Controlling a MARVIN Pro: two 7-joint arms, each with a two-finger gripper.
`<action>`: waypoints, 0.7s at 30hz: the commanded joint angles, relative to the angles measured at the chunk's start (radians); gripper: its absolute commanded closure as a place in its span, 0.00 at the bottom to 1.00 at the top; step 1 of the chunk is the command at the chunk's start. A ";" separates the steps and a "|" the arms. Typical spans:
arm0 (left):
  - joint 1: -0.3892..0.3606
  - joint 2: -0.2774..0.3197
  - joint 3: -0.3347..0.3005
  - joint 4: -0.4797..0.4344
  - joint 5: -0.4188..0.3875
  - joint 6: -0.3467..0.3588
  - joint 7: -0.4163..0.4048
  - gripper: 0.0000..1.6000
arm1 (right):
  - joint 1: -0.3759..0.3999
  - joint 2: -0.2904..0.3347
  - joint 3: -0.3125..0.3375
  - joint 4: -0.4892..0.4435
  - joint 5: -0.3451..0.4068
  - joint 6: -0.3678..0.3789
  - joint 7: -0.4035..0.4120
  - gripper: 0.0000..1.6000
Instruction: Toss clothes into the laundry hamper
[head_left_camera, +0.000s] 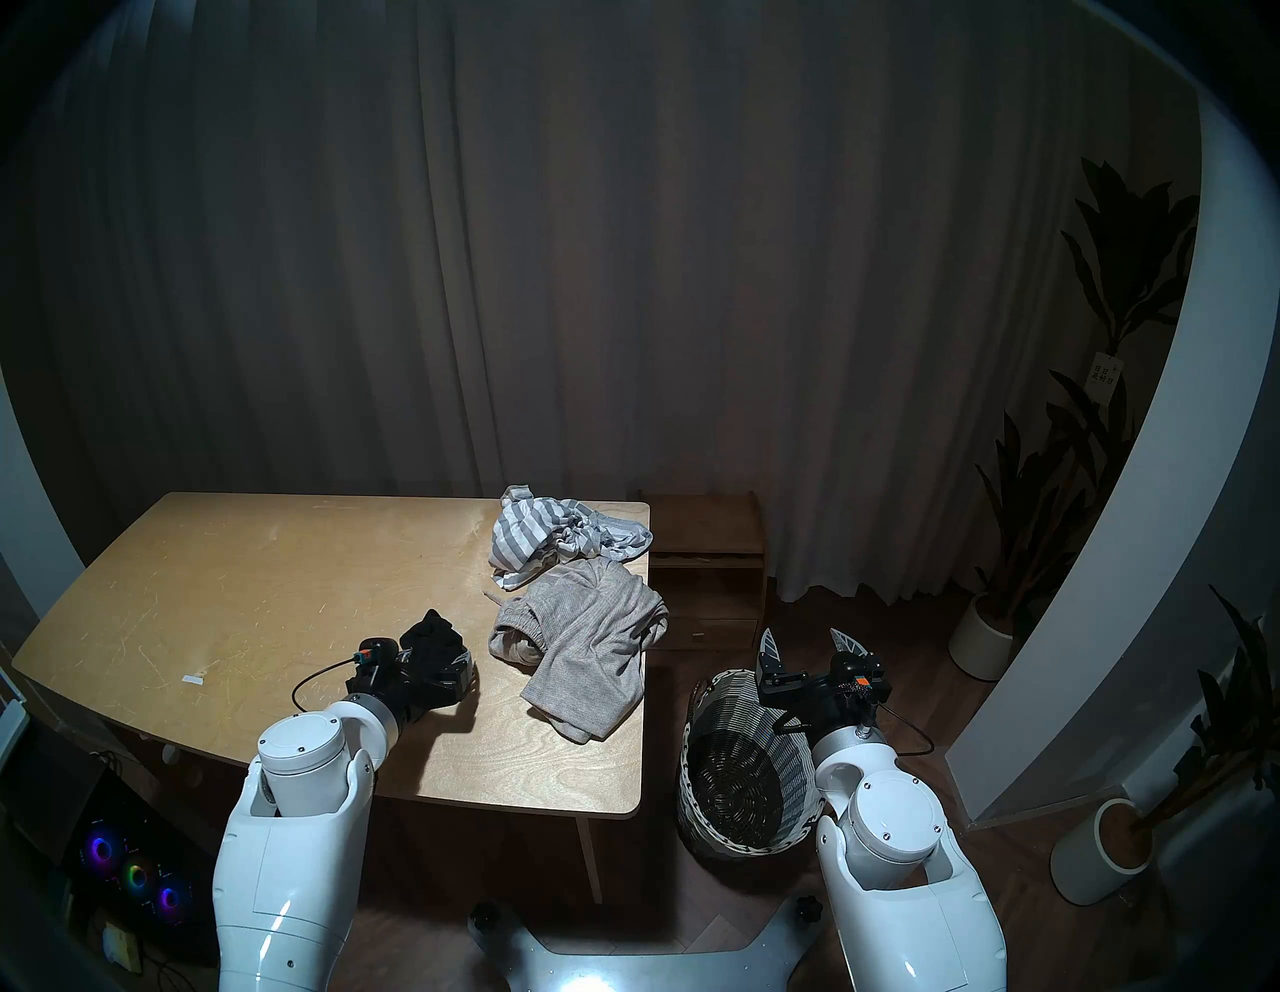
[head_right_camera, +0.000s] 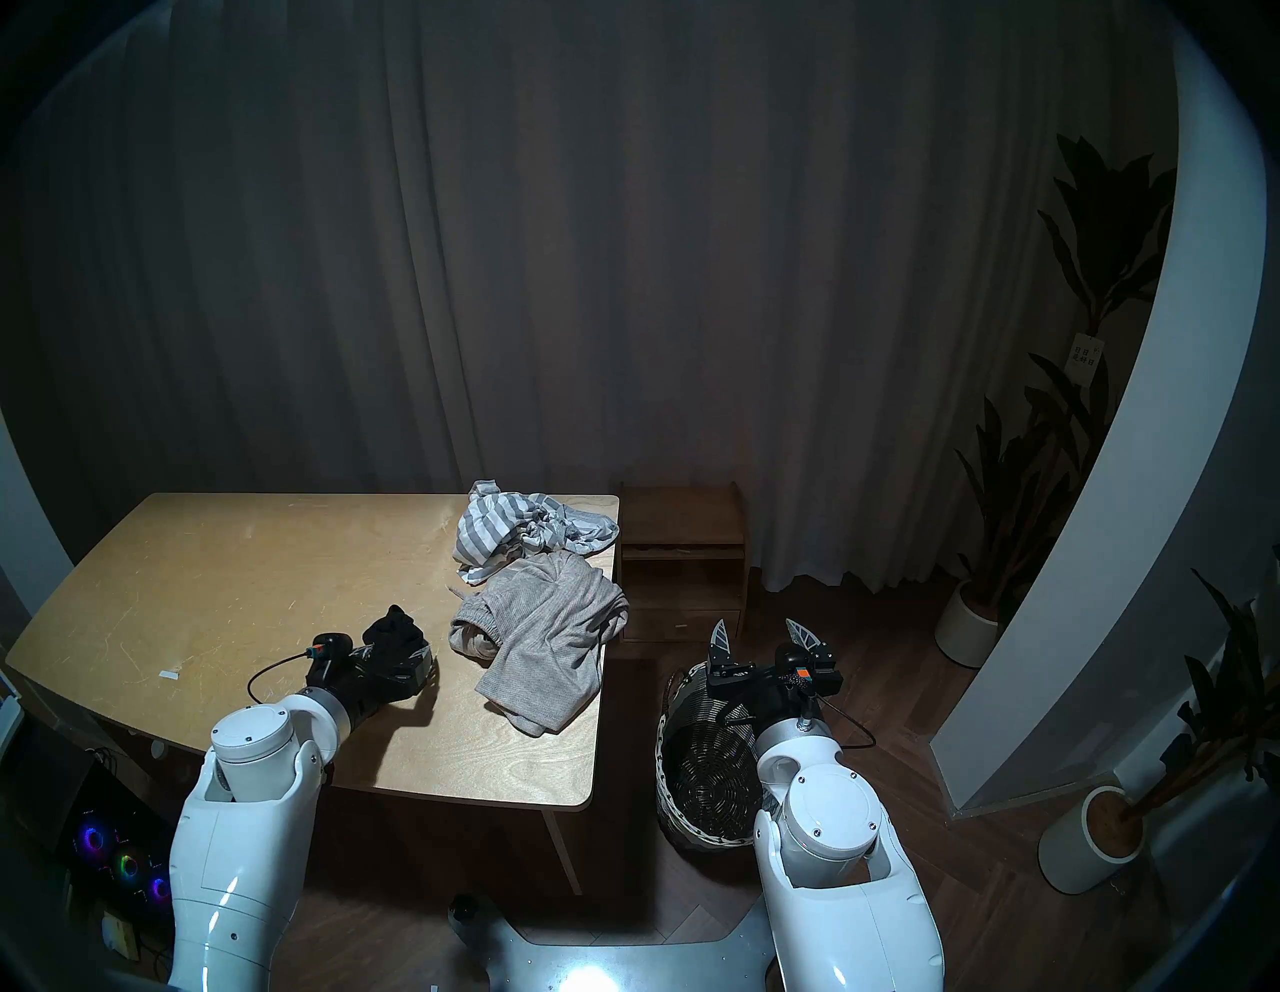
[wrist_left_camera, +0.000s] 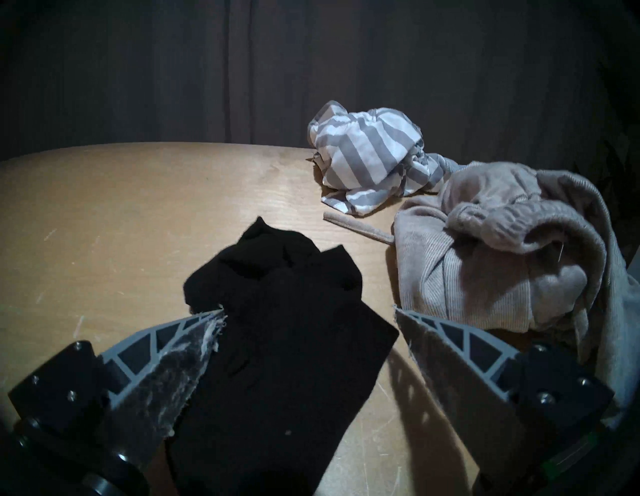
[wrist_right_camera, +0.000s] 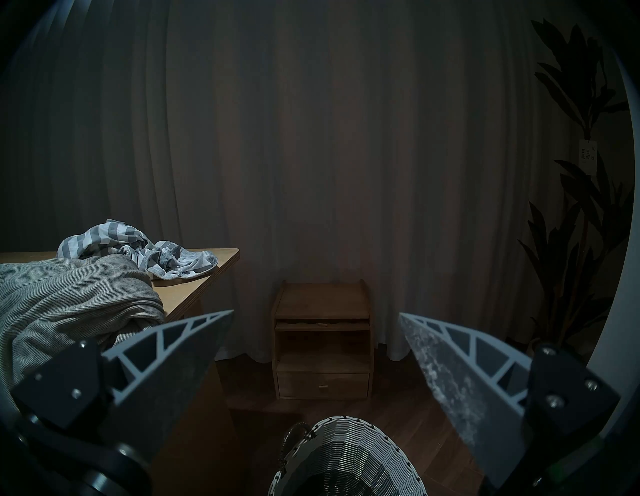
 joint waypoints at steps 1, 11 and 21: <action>-0.109 0.022 0.022 0.060 0.026 -0.049 0.013 0.00 | 0.003 0.001 -0.001 -0.022 -0.001 -0.004 0.000 0.00; -0.068 -0.016 0.051 -0.007 0.084 -0.103 0.096 1.00 | 0.003 0.001 -0.001 -0.022 -0.001 -0.004 0.000 0.00; -0.134 -0.087 0.145 -0.131 0.023 -0.200 0.028 1.00 | 0.007 0.000 0.000 -0.014 0.000 -0.005 0.000 0.00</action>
